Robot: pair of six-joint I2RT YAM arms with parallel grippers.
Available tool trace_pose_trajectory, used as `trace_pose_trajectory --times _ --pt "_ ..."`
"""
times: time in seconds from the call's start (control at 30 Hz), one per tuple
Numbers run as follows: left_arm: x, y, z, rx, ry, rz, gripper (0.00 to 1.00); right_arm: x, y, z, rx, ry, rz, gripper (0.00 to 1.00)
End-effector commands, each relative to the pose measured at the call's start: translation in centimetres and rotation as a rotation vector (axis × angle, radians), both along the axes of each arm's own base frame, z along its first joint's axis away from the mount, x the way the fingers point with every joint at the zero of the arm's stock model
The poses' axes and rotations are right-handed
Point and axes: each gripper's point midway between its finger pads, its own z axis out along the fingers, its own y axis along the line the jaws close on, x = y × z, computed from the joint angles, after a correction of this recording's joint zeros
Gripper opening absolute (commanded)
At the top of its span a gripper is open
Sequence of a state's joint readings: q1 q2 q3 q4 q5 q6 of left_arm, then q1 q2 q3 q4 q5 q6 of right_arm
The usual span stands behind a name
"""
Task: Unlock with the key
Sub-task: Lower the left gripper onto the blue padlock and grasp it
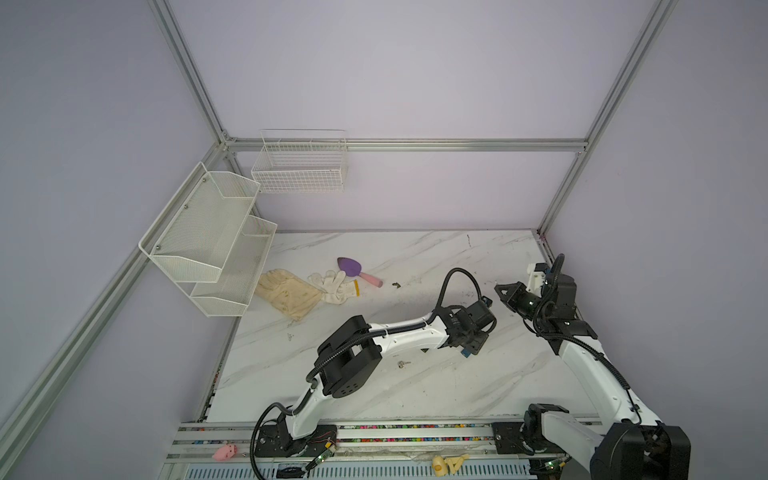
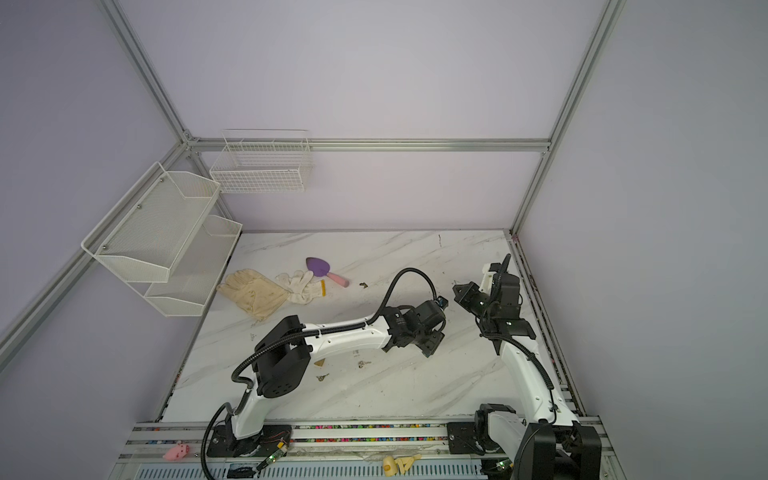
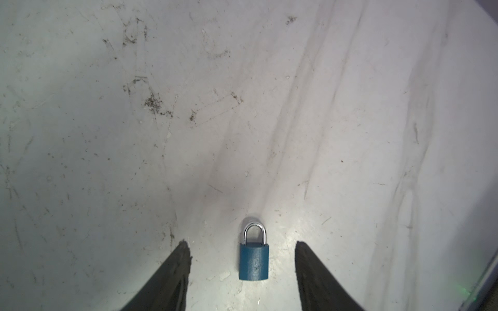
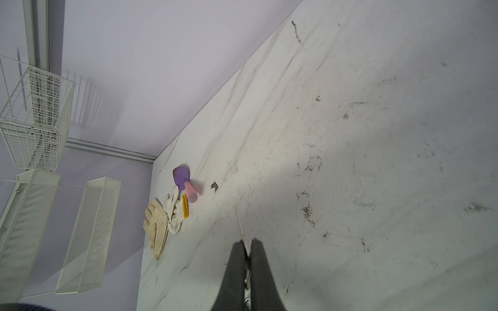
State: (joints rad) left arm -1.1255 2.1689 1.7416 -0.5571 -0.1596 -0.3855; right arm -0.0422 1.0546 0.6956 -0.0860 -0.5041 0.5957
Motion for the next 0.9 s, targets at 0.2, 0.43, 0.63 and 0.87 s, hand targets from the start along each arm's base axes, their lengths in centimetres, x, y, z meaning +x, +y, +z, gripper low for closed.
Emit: trace_pose_trajectory --times 0.2,0.43,0.63,0.87 --pt "-0.5 -1.6 0.0 0.045 -0.005 -0.05 0.57 0.6 -0.9 0.1 -0.016 -0.026 -0.04 0.0" --pt "-0.9 -1.5 -1.3 0.068 0.034 -0.038 0.43 0.7 -0.7 -0.2 0.001 -0.029 -0.028 0.0" --pt "-1.1 -1.3 -1.9 0.09 0.05 -0.04 0.39 0.6 -0.5 0.0 0.009 -0.04 -0.016 0.0" --pt "-1.6 -1.0 -2.7 0.107 0.082 -0.033 0.37 0.5 -0.3 -0.1 0.015 -0.045 -0.008 0.0"
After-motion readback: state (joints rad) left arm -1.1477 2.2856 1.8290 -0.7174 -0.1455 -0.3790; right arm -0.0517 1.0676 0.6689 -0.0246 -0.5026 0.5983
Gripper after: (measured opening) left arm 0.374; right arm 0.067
